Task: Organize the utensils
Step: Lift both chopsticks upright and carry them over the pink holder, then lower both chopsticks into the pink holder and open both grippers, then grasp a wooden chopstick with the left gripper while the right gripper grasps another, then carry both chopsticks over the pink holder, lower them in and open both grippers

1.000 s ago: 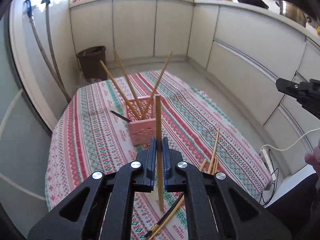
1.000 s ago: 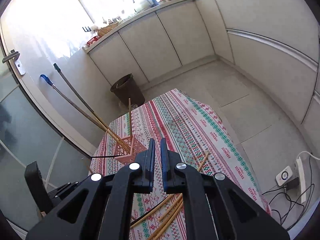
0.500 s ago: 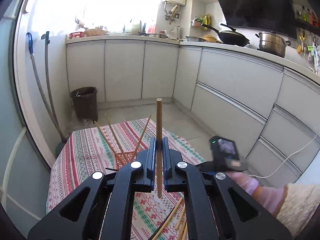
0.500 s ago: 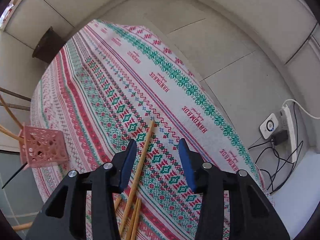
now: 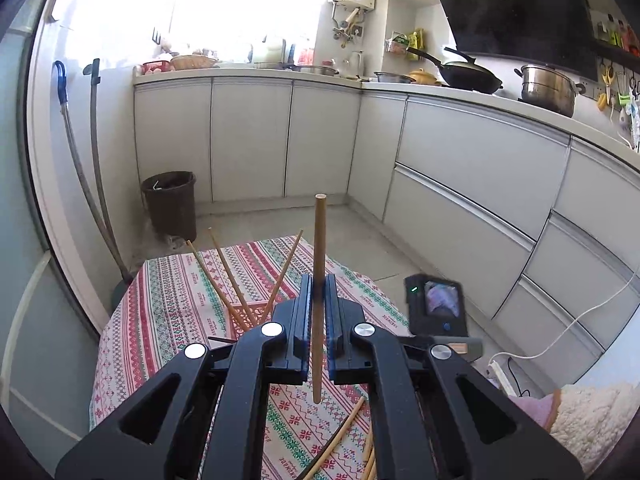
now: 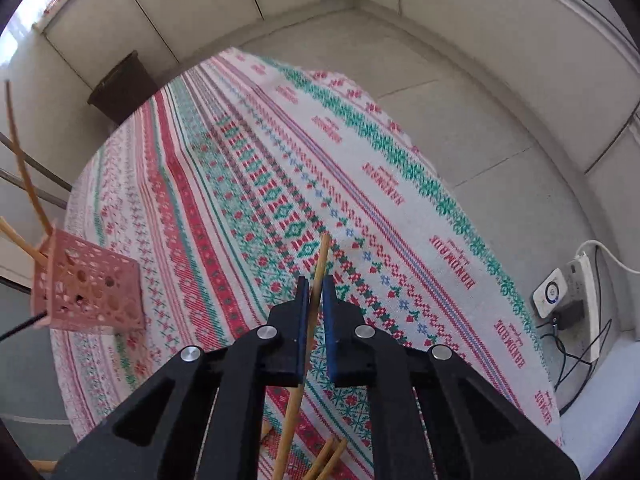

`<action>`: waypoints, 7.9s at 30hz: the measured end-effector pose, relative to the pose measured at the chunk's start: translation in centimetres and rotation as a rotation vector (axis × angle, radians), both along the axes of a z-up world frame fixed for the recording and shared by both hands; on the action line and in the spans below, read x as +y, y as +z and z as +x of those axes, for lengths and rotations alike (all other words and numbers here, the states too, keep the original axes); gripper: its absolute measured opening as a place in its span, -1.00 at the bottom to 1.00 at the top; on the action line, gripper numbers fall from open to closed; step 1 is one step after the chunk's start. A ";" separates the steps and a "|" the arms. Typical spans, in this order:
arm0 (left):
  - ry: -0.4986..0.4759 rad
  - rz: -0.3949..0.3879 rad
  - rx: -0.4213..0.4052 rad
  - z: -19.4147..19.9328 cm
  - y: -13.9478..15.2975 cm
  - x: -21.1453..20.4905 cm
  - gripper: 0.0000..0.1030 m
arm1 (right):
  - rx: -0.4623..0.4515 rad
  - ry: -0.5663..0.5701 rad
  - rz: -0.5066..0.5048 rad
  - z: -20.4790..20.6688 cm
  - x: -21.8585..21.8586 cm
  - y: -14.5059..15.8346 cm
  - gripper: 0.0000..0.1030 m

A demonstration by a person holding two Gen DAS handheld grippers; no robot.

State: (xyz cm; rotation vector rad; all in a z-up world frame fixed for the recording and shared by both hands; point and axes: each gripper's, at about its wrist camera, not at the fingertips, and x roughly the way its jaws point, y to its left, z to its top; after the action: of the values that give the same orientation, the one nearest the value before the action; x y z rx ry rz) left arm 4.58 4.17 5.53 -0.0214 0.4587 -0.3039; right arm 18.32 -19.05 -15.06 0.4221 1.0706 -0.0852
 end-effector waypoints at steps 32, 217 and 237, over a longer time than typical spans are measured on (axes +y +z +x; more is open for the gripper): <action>0.364 -0.245 0.076 9.5 0.6 8.9 -0.69 | -0.631 0.137 0.183 -4.4 1.0 25.3 -0.89; 0.363 -0.195 -0.040 8.0 6.3 9.3 -0.36 | -0.654 0.166 0.183 -2.9 4.7 24.9 -0.90; 0.349 -0.008 -0.012 6.9 4.2 4.9 0.32 | -0.572 0.233 -0.070 -4.8 9.1 20.3 -0.19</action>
State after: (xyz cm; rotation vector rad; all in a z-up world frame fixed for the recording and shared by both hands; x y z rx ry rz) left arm 11.46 9.10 9.76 -0.1067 0.4335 0.0370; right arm 13.48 -9.99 5.26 0.2329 0.5438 0.1961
